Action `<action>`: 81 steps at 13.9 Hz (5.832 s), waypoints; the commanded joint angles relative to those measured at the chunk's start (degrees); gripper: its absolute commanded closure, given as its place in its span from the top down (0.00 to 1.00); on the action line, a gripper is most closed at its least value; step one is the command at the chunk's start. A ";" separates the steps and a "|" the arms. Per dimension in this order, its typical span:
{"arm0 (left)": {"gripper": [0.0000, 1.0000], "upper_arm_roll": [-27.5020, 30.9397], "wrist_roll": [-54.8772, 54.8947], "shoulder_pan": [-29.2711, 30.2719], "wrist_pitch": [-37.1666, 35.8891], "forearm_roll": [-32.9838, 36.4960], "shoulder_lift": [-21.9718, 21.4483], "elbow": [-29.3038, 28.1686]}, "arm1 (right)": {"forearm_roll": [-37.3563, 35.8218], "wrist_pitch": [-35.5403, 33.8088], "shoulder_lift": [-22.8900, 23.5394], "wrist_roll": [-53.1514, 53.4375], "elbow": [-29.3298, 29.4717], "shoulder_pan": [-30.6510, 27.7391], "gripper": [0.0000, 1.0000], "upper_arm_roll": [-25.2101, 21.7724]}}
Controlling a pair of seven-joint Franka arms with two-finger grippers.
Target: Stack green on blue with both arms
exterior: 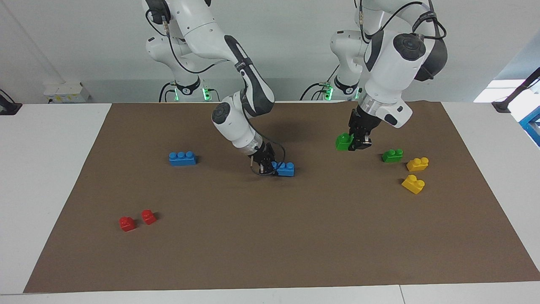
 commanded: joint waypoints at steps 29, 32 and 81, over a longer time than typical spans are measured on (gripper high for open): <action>0.00 0.87 -28.75 -19.47 27.96 11.83 7.24 -16.12 | 2.16 4.54 0.84 -7.78 -2.31 1.52 0.00 0.02; 0.00 0.87 -28.92 -19.55 28.75 12.19 8.56 -15.95 | 2.16 4.63 0.84 -7.87 -2.40 1.52 0.00 0.02; 1.00 2.01 77.15 13.76 -4.38 5.15 -10.59 -6.46 | -33.40 -32.89 -21.55 -61.36 3.40 -28.80 1.00 -0.51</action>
